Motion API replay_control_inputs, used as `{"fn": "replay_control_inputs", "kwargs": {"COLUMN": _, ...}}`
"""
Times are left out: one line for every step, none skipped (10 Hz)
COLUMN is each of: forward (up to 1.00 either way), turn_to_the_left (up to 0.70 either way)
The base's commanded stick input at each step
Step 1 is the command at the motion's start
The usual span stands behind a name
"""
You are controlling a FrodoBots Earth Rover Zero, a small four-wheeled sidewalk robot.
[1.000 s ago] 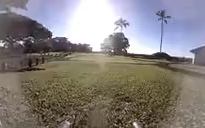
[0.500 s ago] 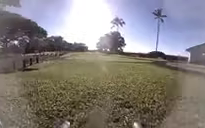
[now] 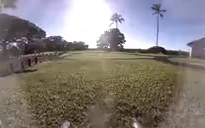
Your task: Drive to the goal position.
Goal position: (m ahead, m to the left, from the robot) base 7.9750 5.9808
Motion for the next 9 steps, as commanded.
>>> {"fn": "replay_control_inputs", "kwargs": {"forward": 0.45, "turn_to_the_left": 0.00}}
{"fn": "replay_control_inputs", "kwargs": {"forward": 0.45, "turn_to_the_left": 0.00}}
{"fn": "replay_control_inputs", "kwargs": {"forward": 0.45, "turn_to_the_left": 0.00}}
{"fn": "replay_control_inputs", "kwargs": {"forward": 0.45, "turn_to_the_left": 0.00}}
{"fn": "replay_control_inputs", "kwargs": {"forward": 0.45, "turn_to_the_left": 0.00}}
{"fn": "replay_control_inputs", "kwargs": {"forward": 0.45, "turn_to_the_left": 0.00}}
{"fn": "replay_control_inputs", "kwargs": {"forward": 0.45, "turn_to_the_left": 0.00}}
{"fn": "replay_control_inputs", "kwargs": {"forward": 0.45, "turn_to_the_left": 0.00}}
{"fn": "replay_control_inputs", "kwargs": {"forward": 0.45, "turn_to_the_left": 0.00}}
